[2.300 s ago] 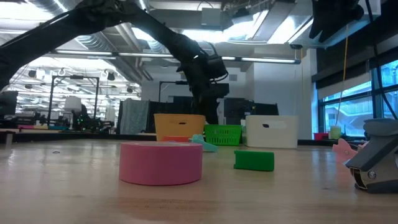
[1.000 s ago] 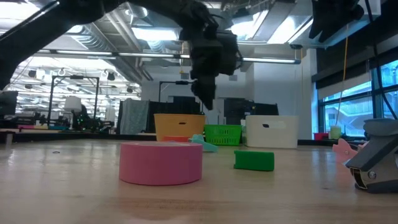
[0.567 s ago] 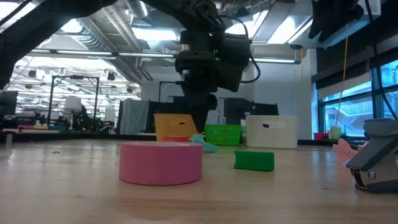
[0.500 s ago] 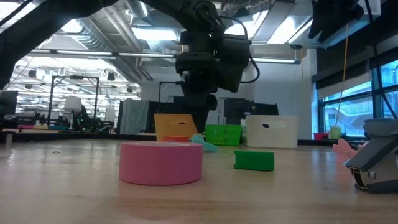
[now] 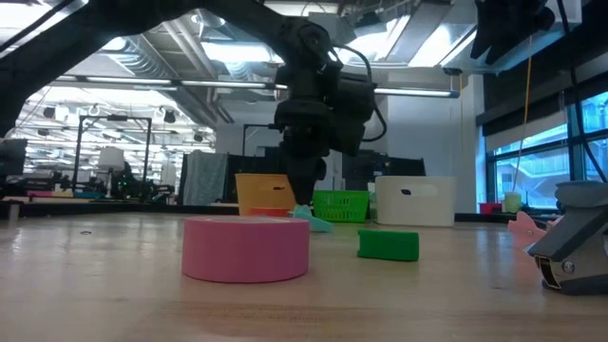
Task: Pick and place Stapler, Stapler remover, tape
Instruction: Put the light blue staple remover into the yellow bin
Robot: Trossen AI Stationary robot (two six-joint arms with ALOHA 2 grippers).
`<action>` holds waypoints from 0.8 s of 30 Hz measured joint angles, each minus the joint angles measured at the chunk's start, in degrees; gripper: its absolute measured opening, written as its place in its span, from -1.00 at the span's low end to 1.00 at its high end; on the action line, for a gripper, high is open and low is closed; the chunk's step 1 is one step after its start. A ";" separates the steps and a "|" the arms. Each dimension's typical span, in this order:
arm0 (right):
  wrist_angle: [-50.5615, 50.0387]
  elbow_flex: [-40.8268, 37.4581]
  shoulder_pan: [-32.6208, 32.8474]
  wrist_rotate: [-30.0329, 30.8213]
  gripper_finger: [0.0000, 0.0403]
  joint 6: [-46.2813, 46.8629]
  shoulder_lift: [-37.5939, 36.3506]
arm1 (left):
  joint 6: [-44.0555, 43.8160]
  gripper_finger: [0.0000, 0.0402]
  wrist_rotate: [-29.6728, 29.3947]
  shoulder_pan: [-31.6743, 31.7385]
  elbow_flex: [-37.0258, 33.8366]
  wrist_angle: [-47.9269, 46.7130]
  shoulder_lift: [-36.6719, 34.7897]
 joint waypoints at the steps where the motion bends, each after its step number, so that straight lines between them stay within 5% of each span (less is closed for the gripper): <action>1: -0.02 0.00 0.01 0.00 0.31 -0.25 0.00 | 0.00 0.11 0.04 -0.02 0.00 0.08 0.00; 18: -0.04 0.00 0.01 0.15 0.31 -1.16 0.00 | 0.52 -0.13 2.68 -0.35 0.06 -1.68 3.30; 24: -0.02 0.00 0.00 0.95 0.31 -1.22 0.00 | 1.66 -0.60 2.43 -0.42 0.09 -2.42 3.41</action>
